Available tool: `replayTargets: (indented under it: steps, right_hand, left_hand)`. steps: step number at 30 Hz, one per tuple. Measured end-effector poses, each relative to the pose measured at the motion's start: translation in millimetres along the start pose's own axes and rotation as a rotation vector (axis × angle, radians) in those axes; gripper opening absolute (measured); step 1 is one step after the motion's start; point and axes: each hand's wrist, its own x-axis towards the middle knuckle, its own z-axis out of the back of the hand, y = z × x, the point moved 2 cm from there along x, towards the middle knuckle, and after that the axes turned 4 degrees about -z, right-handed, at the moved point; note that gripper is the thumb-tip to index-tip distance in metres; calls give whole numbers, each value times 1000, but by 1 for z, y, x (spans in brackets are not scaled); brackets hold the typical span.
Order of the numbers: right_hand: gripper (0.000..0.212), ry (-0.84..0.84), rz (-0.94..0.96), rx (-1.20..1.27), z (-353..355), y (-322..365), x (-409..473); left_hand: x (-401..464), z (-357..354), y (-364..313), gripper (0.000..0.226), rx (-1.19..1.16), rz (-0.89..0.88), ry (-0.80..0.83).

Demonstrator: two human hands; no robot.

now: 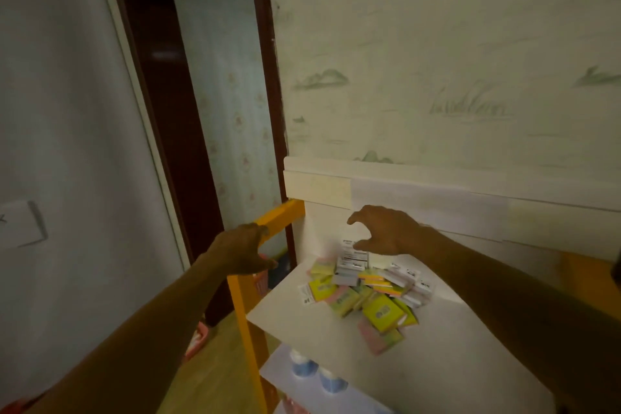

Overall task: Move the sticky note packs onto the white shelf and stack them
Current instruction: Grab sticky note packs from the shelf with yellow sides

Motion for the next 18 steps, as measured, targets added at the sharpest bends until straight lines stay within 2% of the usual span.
replayTargets:
  steps: [10, 18]
  right_hand:
    - [56, 1, -254, -35, -26, -29, 37]
    - [57, 51, -425, -21, -61, -47, 59]
  left_hand:
    - [144, -45, -4, 70, -121, -260, 58]
    - [235, -117, -22, 66, -236, -315, 159]
